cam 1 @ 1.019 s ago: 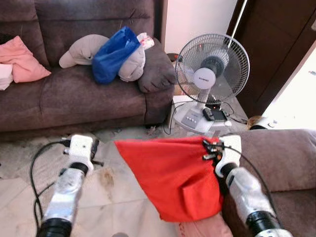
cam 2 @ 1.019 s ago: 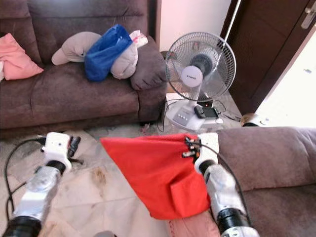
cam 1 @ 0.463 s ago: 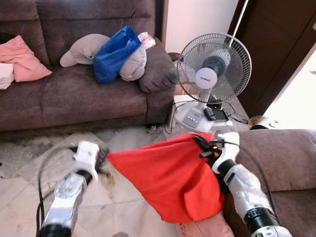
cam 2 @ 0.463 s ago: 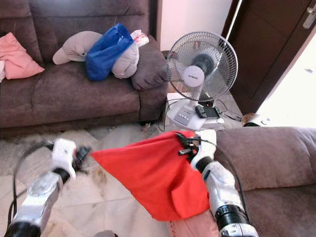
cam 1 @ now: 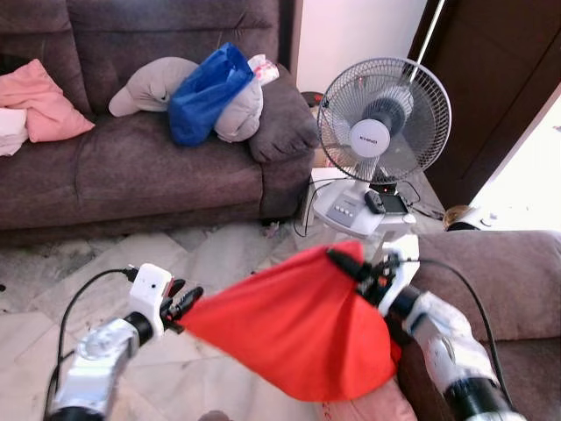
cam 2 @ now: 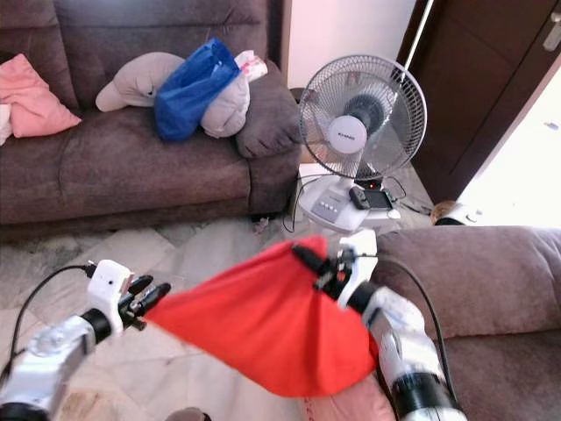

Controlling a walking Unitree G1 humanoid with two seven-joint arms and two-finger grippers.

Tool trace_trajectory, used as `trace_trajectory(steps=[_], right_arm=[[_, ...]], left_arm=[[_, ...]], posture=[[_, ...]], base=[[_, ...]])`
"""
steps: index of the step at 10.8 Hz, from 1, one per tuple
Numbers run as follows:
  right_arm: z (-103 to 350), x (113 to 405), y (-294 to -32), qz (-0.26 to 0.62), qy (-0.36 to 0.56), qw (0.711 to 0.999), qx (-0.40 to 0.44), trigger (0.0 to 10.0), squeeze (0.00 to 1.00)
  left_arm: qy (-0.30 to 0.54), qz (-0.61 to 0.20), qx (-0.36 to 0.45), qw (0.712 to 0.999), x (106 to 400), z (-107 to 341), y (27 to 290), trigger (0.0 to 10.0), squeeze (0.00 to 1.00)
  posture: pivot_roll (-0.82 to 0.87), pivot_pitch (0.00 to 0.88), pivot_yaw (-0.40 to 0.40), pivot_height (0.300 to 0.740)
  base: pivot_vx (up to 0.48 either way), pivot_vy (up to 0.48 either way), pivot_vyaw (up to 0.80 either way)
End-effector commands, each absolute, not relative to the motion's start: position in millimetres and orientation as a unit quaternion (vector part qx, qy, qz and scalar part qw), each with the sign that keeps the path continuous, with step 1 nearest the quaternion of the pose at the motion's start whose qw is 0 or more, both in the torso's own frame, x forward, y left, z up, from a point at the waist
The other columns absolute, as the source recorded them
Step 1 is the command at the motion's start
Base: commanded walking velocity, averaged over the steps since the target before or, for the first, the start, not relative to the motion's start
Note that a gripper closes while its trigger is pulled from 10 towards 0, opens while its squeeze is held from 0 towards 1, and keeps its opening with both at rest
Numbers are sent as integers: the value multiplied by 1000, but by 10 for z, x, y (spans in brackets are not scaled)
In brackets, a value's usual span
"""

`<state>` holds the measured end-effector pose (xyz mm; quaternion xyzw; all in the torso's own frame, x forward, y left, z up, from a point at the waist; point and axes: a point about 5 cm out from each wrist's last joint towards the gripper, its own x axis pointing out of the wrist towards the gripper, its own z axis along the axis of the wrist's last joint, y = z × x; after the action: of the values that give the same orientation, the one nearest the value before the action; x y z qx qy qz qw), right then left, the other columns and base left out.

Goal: Move the pillow to the sofa from floor

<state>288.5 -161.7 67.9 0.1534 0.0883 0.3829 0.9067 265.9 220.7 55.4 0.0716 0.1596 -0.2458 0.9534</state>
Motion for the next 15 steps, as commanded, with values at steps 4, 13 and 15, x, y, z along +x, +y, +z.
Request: trace_trajectory(steps=[4,13,15], right_arm=[[907,2919,-1636,410,48,898,152,10000,0],[977,2814,-1636,448,55,877,164,10000,0],[999,2761,-1627,465,57,868,164,10000,0]], left_arm=[[229,-324,38,917,2439,411,2146,10000,1000],[321,-368,69,870,2236,295,2276,10000,0],[324,-366,83,868,2273,302,2286,10000,0]], posture=[[95,0,-59,740],[91,0,-66,740],[84,0,-67,740]], base=[[0,0,0],[0,0,0],[0,0,0]])
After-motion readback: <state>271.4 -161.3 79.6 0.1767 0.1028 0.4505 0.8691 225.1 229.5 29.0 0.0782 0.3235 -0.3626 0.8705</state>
